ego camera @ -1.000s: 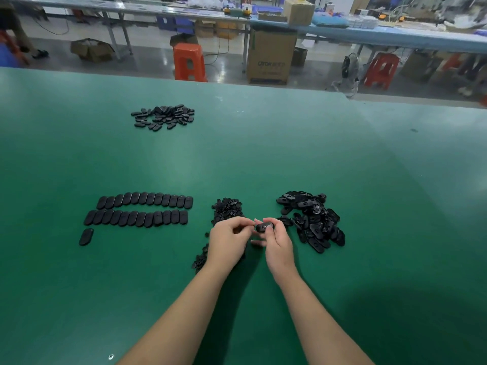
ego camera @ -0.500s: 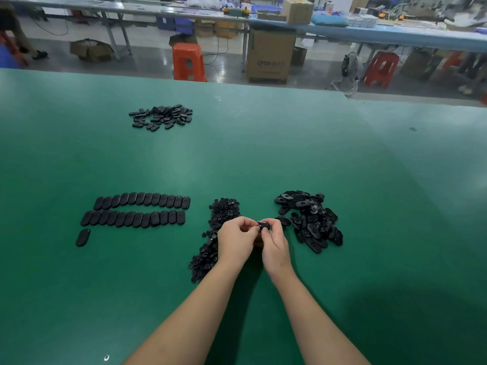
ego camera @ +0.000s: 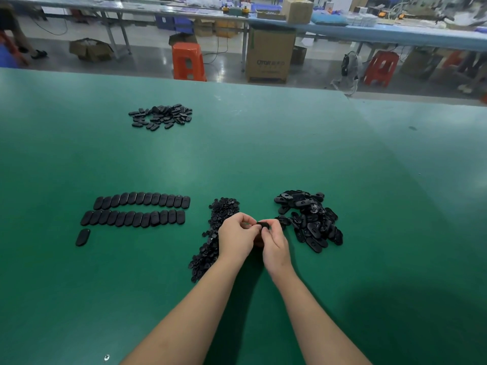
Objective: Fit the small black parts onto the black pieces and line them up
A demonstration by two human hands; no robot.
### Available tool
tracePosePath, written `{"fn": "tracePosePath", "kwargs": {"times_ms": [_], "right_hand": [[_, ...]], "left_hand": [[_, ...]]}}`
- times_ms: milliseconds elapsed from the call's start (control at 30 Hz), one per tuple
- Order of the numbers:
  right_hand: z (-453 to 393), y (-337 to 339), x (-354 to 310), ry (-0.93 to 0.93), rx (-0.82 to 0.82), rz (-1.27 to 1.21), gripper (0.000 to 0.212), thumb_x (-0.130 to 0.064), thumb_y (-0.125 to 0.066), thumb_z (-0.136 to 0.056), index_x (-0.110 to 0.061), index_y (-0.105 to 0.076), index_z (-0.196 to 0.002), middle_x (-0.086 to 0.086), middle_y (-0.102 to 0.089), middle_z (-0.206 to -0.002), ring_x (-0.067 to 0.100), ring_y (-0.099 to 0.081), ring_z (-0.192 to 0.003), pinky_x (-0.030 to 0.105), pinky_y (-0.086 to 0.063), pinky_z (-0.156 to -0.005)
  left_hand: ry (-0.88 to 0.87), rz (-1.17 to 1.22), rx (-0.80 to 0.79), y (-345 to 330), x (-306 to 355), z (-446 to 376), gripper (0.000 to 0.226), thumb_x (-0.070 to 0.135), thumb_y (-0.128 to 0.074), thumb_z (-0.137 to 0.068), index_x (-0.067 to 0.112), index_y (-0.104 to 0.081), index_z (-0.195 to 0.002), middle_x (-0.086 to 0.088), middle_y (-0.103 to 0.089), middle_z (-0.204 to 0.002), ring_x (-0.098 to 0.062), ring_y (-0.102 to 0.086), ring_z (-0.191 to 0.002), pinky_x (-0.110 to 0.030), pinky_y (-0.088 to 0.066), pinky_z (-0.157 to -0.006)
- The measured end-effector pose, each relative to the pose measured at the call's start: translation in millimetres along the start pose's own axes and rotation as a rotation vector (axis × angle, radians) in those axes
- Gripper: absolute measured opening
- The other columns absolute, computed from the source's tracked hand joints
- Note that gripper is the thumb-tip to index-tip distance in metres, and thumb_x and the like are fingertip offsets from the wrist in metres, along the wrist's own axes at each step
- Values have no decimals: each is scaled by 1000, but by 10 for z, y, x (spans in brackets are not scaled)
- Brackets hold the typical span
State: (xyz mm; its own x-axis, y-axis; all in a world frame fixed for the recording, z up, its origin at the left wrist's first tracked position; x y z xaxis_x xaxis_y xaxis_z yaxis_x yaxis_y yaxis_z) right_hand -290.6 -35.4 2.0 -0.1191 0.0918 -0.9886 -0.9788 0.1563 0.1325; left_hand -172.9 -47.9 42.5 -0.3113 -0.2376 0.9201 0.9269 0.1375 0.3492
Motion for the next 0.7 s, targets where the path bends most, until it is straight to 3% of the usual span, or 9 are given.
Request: {"fn": "tracePosePath", "kwargs": {"times_ms": [67,133,233,333,467,700], "right_hand": [[-2,6,2,-11,5,-34,28,-15,-44,-102,-35,-60,-92,0,-71,-93,21,-68,-89,47,-56,-84],[-8,16,9,-11,9,-47,28,-12,-43,-103,-32,-60,-94,3,-71,-94,23,-67,-88,49,-55,-84],[-6,14,-4,-6,-9,-82,30,-13,-41,-103,-31,-64,-95,-1,-70,-90,16,-66,-82,37,-56,-72],[7,4,-26,-3,-46,-107,34,-11,-40,-106,-27,-68,-98,-6,-72,-84,9,-66,-73,25,-53,-65],[8,18,-45,30,-25,19,25,-17,-49,-105,-30,-70,-101,-6,-73,-82,8,-64,-66,28,-54,-68],[34,28,-59,25,-16,-40,18,-9,-56,-101,-23,-68,-100,-5,-71,-74,12,-58,-54,22,-49,-53]], "left_hand": [[-7,-14,2,16,13,-10,17,20,-80,-81,20,-66,-91,3,-67,-78,-12,-64,-70,-21,-48,-60],[-17,-30,-34,12,29,-20,18,20,-80,-83,19,-68,-96,2,-69,-81,-11,-65,-71,-21,-51,-63],[-16,-57,-65,14,39,-30,10,19,-80,-83,14,-71,-86,1,-72,-80,-16,-70,-75,-31,-59,-71],[-5,-45,-48,64,13,-60,12,19,-81,-80,16,-69,-79,1,-72,-77,-16,-68,-71,-30,-58,-67],[-34,-88,-63,150,-19,-106,14,25,-84,-76,23,-70,-76,5,-71,-75,-10,-62,-67,-26,-51,-63],[-29,-93,-109,130,-66,-86,10,22,-78,-82,24,-70,-76,7,-72,-74,-6,-59,-58,-25,-46,-61]]}}
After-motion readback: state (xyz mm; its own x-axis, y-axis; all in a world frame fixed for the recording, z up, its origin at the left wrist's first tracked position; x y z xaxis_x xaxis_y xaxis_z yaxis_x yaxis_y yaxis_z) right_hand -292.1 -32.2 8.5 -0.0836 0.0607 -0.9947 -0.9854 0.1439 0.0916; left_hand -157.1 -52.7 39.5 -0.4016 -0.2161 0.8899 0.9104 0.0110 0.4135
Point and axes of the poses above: each hand's wrist, its own z-axis away from the middle knuckle, its own y-axis out of the back of the hand, x = y × z, the point moved 4 cm from there along -z, towards the middle knuckle
